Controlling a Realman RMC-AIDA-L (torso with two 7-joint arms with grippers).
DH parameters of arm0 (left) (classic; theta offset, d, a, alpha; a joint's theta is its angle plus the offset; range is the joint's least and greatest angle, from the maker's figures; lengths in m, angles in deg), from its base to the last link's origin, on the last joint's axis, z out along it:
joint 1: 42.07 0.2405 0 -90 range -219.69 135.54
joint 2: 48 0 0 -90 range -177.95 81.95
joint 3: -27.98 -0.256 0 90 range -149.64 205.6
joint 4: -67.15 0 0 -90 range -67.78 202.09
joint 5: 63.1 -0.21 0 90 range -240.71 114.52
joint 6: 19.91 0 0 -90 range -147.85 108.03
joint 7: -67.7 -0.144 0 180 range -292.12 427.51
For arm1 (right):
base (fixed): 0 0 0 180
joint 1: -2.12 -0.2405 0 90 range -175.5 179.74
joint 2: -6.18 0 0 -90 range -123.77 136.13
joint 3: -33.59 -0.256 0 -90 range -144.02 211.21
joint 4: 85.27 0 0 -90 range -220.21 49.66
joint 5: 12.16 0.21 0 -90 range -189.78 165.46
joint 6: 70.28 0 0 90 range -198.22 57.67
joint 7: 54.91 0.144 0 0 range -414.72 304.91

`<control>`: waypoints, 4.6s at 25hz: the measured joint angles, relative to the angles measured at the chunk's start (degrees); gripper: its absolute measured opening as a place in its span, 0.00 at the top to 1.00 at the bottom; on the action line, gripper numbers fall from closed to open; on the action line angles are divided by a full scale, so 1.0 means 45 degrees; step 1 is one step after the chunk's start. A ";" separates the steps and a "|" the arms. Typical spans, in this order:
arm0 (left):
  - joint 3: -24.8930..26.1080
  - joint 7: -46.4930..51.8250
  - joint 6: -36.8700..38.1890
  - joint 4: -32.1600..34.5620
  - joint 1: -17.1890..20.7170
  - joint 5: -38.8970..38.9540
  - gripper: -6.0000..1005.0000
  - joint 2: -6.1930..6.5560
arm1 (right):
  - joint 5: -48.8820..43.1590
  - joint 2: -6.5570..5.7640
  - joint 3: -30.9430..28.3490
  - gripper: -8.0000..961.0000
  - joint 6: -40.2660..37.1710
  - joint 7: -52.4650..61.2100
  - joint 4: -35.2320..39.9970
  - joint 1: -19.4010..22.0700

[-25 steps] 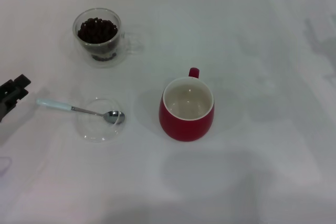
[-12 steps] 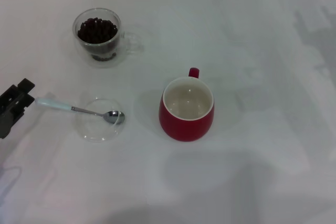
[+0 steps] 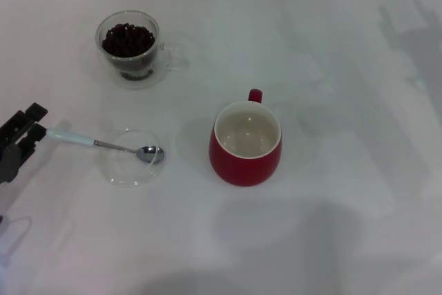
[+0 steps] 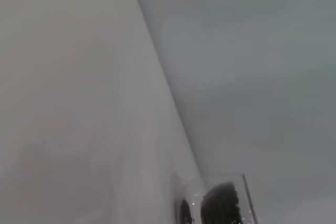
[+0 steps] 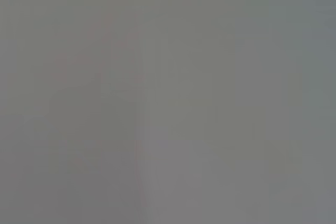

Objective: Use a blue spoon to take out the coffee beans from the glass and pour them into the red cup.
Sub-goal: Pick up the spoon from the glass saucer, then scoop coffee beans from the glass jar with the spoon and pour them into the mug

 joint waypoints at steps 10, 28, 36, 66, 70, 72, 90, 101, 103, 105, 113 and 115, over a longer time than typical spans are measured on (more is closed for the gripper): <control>-0.0108 -0.0089 -0.0765 0.0618 -0.0048 -0.0080 0.43 -0.0038 | 0.0003 -0.0001 -0.0017 0.21 0.0082 0.0000 -0.0008 -0.0325; -0.0118 -0.0168 -0.1424 0.0794 -0.0371 -0.0757 0.55 -0.0046 | -0.0008 -0.0019 -0.0156 0.21 0.0160 0.0000 -0.0076 -0.0468; -0.0075 -0.0252 -0.1347 0.0794 -0.0355 -0.0685 0.82 -0.0040 | -0.0008 -0.0020 -0.0156 0.21 0.0144 0.0000 -0.0061 -0.0446; -0.0126 -0.0162 0.2710 -0.1542 -0.1807 0.1391 0.87 0.1658 | -0.0007 -0.0019 -0.0310 0.21 0.0082 0.0214 -0.0128 -0.0255; -0.0158 -0.0156 0.2355 -0.1942 -0.3166 0.0335 0.87 0.2626 | -0.0006 -0.0019 -0.0313 0.21 0.0076 0.0268 -0.0124 -0.0227; -0.0161 -0.0147 0.2016 -0.1964 -0.4030 -0.0546 0.87 0.3016 | -0.0010 -0.0020 -0.0313 0.21 0.0073 0.0484 -0.0138 -0.0190; -0.0156 0.0084 -0.2433 -0.2023 -0.8174 -0.4978 0.87 0.2580 | -0.0086 0.0018 -0.0036 0.21 0.0019 0.1134 -0.0024 0.0355; -0.0164 0.0145 -0.3670 -0.1978 -0.8707 -0.5619 0.87 0.1830 | -0.0086 0.0019 -0.0033 0.21 -0.0198 0.1338 -0.0027 0.0914; -0.0171 0.0139 -0.3790 -0.1978 -0.8718 -0.5661 0.87 0.1783 | -0.0086 0.0020 -0.0033 0.21 -0.0268 0.1345 -0.0044 0.0978; -0.0177 0.0123 -0.3906 -0.1980 -0.8724 -0.5686 0.87 0.1692 | -0.0086 0.0019 -0.0037 0.21 -0.0305 0.1363 -0.0051 0.1039; -0.0176 0.0110 -0.4077 -0.1981 -0.8559 -0.5584 0.87 0.1314 | -0.0095 0.0000 -0.0015 0.21 -0.0453 0.1858 -0.0123 0.1136; -0.0166 0.0171 -0.4065 -0.1980 -0.8428 -0.5473 0.87 0.1236 | -0.0099 0.0000 0.0041 0.21 -0.0489 0.1870 -0.0129 0.1173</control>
